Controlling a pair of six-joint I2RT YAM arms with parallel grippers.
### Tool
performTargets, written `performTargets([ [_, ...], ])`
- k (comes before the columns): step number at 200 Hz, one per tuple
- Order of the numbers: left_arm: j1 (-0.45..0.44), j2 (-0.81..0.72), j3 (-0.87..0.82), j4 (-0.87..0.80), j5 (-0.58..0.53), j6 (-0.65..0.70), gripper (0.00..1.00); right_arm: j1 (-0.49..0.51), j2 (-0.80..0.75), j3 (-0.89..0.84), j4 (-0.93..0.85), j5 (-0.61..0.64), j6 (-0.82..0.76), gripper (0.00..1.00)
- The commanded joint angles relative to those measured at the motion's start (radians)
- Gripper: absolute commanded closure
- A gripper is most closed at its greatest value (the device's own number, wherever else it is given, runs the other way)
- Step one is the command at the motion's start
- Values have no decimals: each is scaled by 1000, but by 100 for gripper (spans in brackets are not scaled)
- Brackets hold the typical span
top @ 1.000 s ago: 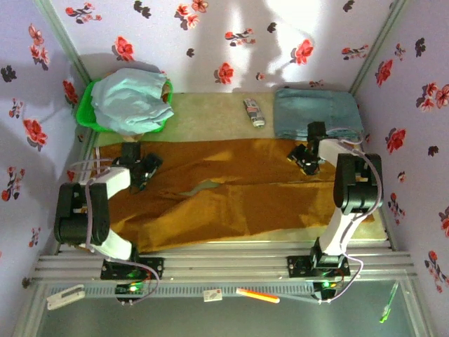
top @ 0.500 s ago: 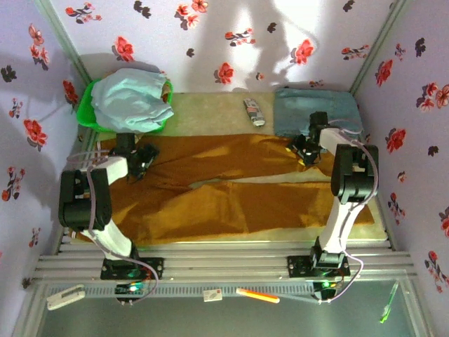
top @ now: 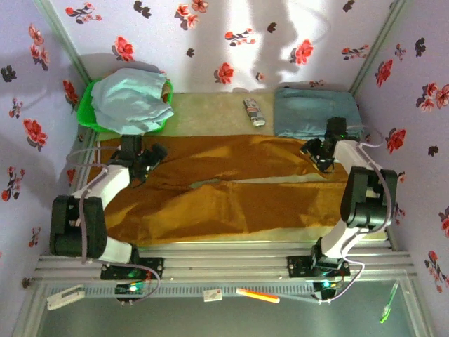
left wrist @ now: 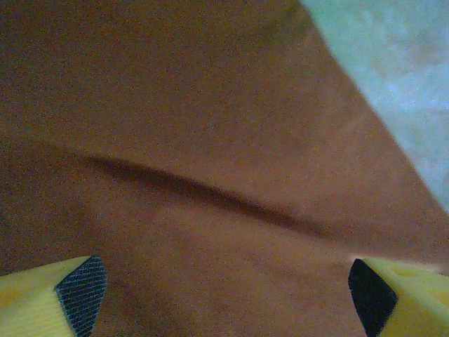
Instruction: Fold and stack the trousers
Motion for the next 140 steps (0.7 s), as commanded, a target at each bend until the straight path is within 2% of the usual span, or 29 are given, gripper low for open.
performTargets([
  [1,-4,34,-52,-3,-27,-3,8,-68,103,-22,53,-40,69,36],
  [47,-5,-2,-167,51,-27,-13,8,-199,112,-135,164,-140,181,34],
  [83,-5,-26,-223,60,-25,10,8,-318,168,-118,185,-191,190,33],
  [109,0,-9,-203,56,-18,20,8,-316,217,-68,222,-290,199,36],
  [140,8,-39,-143,-1,-22,40,8,-267,77,-90,212,-284,176,36],
])
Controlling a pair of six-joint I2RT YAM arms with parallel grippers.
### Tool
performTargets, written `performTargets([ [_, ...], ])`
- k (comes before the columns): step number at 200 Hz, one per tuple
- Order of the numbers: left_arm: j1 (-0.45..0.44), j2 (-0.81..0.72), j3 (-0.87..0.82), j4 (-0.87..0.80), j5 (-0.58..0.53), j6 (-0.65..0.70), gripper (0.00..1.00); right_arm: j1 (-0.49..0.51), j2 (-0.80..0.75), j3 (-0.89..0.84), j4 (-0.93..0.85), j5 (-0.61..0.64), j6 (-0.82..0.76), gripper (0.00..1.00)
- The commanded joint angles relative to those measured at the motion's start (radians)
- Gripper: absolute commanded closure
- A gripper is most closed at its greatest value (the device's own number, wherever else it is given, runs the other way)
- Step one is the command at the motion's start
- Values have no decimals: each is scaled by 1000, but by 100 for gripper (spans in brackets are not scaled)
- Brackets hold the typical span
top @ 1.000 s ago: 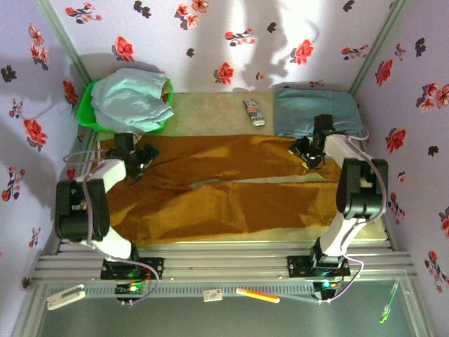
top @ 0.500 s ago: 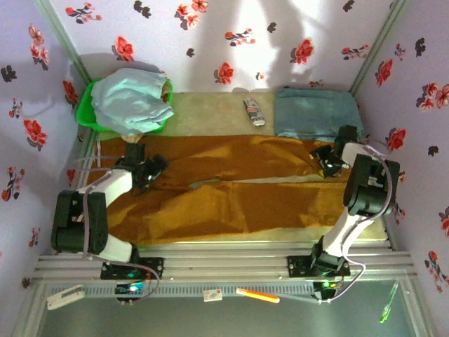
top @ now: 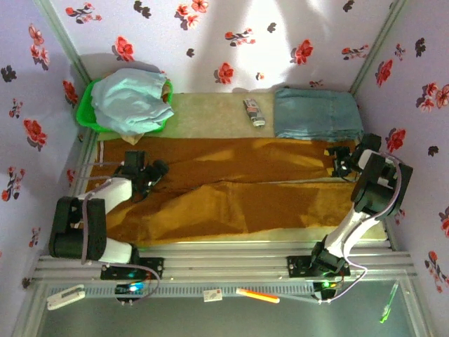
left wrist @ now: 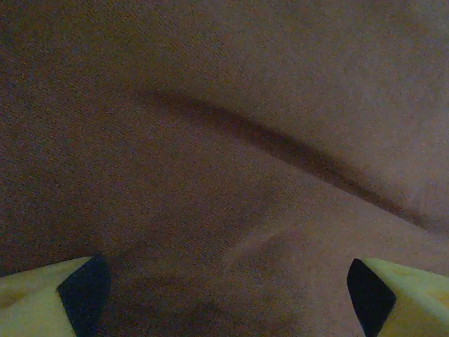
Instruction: Fold and stack the trousers
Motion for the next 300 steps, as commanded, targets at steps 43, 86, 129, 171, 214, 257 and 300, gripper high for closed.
performTargets([
  [43,0,-98,75,-163,-28,13,8,202,-339,-153,-160,173,-80,34],
  [86,-79,-162,0,-182,-27,-50,8,219,-583,-364,-286,257,-67,32],
  [129,-144,-283,-121,-181,-55,-96,8,216,-711,-479,-390,317,-100,29],
  [171,-144,-220,-144,-130,-67,-98,8,151,-707,-344,-558,452,-150,29],
  [214,-144,-195,-97,-122,-61,-90,8,6,-897,-330,-722,626,-108,16],
  [257,-145,-211,-101,-116,-57,-88,8,-34,-846,-377,-701,619,-58,17],
  [300,-143,-230,-115,-95,-45,-99,8,-41,-744,-476,-631,602,-21,18],
])
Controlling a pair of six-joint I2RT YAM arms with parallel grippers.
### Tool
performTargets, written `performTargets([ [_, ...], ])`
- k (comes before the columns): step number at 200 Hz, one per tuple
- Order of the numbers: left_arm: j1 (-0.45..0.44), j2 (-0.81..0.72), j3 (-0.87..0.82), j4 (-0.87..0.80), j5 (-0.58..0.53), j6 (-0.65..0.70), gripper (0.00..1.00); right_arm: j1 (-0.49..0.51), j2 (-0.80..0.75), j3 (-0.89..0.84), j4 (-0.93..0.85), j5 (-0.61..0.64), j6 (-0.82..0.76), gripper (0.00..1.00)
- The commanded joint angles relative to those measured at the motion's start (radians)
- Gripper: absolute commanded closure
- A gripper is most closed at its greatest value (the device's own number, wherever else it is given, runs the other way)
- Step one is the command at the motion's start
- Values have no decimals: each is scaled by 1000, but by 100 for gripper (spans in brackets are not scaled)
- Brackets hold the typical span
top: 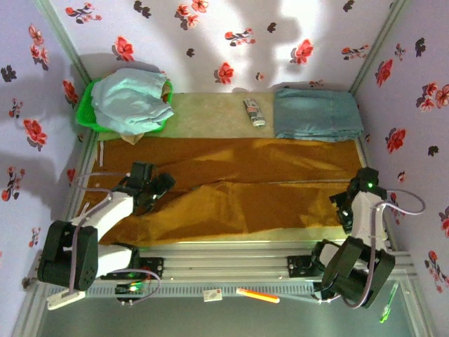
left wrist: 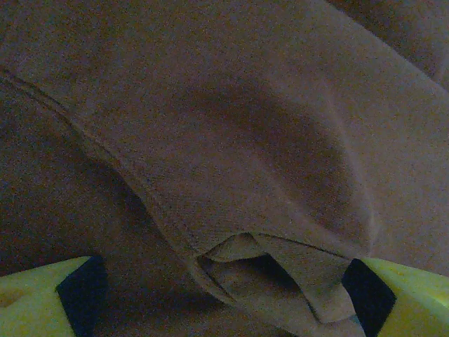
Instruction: Fold and stack the trousers
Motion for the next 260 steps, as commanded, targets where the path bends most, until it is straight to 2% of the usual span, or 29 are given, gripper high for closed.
performTargets([
  [1,-3,-25,3,20,0,-13,8,-11,28,-63,25,9,50,18],
  [24,-2,-35,-5,23,0,-14,8,-17,78,-93,66,-36,54,18],
  [43,1,-35,-21,47,-2,-25,8,-18,133,-111,130,-35,54,25],
  [52,2,-32,-27,56,1,-31,8,-18,156,-115,159,-41,45,36],
  [66,3,-30,-21,51,4,-28,8,-25,168,-97,169,-48,13,57],
  [71,3,-30,-17,46,3,-23,8,-27,162,-85,164,-41,1,75],
  [77,3,-29,-13,42,4,-16,8,-29,146,-74,156,-32,-7,88],
  [91,4,-22,4,26,4,2,8,-28,84,-48,149,-21,-39,100],
  [118,7,-1,24,24,6,16,8,-26,-9,28,114,-20,-112,100],
  [141,8,18,42,24,18,33,8,-26,-7,105,64,-17,-164,100],
  [160,7,34,56,18,26,52,9,-26,-5,137,37,-22,-168,94],
  [178,6,42,61,17,33,58,9,-27,-27,99,43,-21,-157,80],
  [190,7,41,59,13,35,60,9,-28,-38,67,35,2,-141,74],
  [196,6,38,58,10,35,62,9,-27,-41,56,45,-13,-136,68],
  [205,7,33,57,7,35,66,9,-27,-38,48,34,-9,-105,52],
  [211,9,28,55,2,35,67,9,-27,-36,47,29,-12,-90,47],
  [237,16,16,63,-15,34,74,9,-8,-85,78,64,-54,-46,44],
  [260,16,25,87,-16,31,82,9,161,-94,120,161,-90,12,43],
])
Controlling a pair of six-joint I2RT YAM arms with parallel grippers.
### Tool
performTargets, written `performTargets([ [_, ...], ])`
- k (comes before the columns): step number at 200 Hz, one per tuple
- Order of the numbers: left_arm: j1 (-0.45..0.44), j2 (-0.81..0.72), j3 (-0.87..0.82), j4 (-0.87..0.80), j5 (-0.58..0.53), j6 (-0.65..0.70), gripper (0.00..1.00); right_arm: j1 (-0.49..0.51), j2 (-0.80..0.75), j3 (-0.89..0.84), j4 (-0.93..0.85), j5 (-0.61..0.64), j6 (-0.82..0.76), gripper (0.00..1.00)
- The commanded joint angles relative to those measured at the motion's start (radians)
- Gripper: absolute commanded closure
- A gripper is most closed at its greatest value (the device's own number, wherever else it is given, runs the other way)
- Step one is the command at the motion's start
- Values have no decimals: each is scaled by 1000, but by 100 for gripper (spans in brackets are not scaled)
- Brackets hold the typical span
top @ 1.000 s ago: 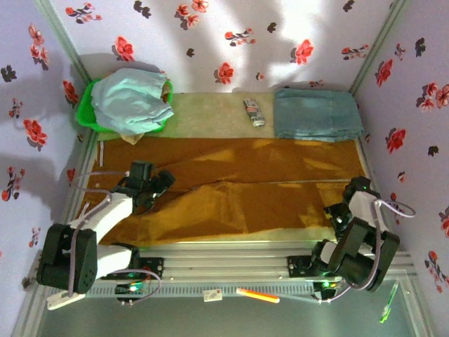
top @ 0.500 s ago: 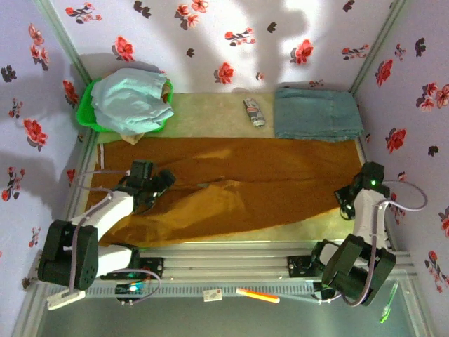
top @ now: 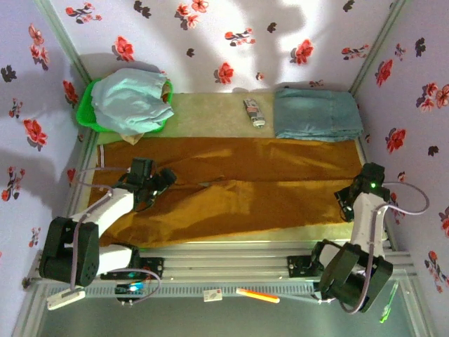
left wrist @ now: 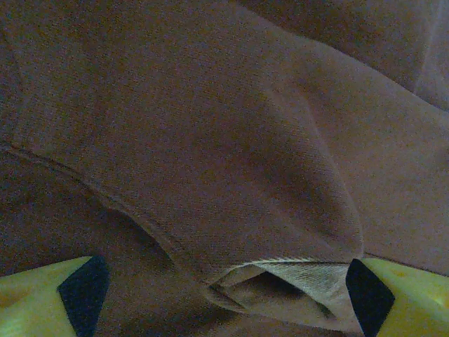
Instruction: Fold and stack the trousers
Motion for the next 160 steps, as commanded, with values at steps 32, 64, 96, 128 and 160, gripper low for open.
performTargets([
  [32,42,84,110,-27,-35,13,8,443,141,61,322,-80,146,43],
  [64,121,205,121,72,-51,-4,9,537,393,65,523,-147,177,43],
  [96,206,282,98,99,-8,-25,9,536,530,28,597,-166,169,43],
  [128,277,331,91,107,-3,-14,9,505,603,-4,636,-192,154,41],
  [160,314,373,153,58,34,16,9,483,658,47,636,-254,146,42],
])
